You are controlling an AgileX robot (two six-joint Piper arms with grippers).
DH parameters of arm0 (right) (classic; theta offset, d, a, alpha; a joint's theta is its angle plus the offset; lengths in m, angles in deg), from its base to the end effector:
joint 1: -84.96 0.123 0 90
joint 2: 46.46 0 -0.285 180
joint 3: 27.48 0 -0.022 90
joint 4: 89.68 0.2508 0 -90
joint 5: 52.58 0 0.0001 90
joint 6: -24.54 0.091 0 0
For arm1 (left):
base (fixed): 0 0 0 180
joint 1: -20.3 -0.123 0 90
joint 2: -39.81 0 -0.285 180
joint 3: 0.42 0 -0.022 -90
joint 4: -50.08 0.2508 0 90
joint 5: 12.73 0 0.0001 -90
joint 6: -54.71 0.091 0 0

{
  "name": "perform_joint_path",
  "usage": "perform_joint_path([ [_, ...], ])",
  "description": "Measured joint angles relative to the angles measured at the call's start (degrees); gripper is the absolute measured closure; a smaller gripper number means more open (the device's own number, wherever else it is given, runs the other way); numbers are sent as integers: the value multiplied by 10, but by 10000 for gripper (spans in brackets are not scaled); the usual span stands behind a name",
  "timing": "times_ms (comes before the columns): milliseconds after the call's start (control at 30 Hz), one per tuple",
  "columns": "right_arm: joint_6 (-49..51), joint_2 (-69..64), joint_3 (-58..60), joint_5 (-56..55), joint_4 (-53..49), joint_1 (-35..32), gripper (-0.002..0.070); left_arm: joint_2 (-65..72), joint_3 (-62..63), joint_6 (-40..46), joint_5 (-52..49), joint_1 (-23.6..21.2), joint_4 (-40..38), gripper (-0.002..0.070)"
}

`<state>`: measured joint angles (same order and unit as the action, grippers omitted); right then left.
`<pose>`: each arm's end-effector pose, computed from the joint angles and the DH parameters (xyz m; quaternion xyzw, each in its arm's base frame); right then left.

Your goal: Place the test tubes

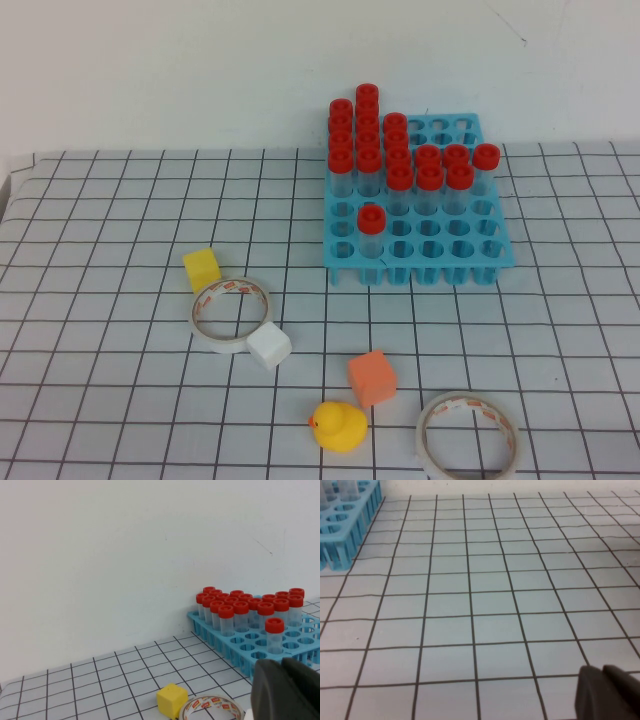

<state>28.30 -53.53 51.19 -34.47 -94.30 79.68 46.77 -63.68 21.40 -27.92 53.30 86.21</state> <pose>0.0535 -0.0072 0.1769 0.0396 0.7859 -0.0417 0.6157 0.0369 -0.0071 0.2746 0.1415 0.6452 -0.1518 0.7353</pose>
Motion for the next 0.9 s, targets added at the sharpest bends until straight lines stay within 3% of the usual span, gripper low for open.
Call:
perform_joint_path([
  [667,0,0,-1,2,0,0,678,0,0,4,-1,0,-5,676],
  [767,0,0,-1,2,0,0,678,0,-3,41,-13,0,-62,676],
  [900,0,0,-1,3,0,0,678,0,-25,168,-18,-18,-143,676],
])
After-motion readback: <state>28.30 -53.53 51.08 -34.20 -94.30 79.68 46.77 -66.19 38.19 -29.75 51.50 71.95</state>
